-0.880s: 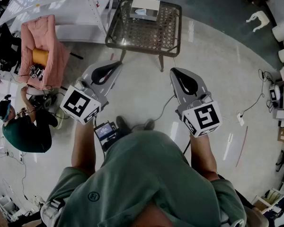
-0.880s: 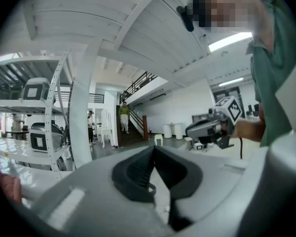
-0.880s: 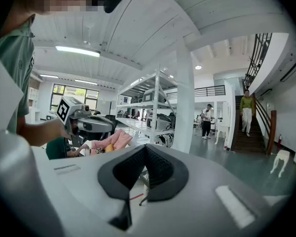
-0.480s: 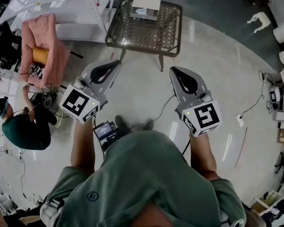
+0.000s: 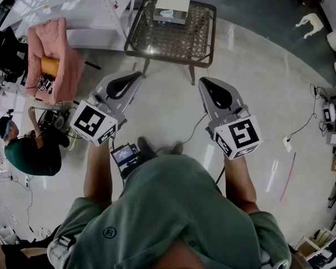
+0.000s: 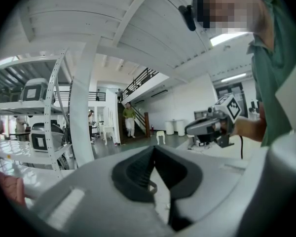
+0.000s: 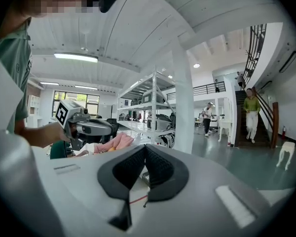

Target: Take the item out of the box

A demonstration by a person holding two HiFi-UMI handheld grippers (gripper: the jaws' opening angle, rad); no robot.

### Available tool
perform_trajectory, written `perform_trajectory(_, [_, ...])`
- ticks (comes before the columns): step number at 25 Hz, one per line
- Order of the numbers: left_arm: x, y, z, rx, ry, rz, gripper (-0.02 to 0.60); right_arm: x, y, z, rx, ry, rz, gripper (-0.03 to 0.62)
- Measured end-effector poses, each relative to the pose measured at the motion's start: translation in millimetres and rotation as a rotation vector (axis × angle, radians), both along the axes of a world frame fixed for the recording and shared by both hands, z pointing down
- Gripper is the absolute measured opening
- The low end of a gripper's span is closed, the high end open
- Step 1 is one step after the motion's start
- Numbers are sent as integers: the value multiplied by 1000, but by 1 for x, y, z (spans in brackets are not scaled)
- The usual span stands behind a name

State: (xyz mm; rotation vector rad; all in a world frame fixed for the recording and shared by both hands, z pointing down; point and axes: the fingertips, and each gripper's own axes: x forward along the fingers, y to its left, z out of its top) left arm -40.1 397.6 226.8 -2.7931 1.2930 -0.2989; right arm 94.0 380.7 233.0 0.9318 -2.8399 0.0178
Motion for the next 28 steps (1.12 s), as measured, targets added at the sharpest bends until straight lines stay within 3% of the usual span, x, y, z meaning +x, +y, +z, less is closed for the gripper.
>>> perform_trajectory(11, [14, -27, 0, -6, -16, 3, 2, 15, -32, 4, -8, -28, 18, 6])
perform_trajectory(18, [-7, -77, 8, -13, 10, 68, 2, 0, -71, 8, -10, -10, 95, 6])
perform_trajectory(28, [-58, -166, 3, 3, 45, 198, 2, -52, -134, 3, -2, 9, 217, 6])
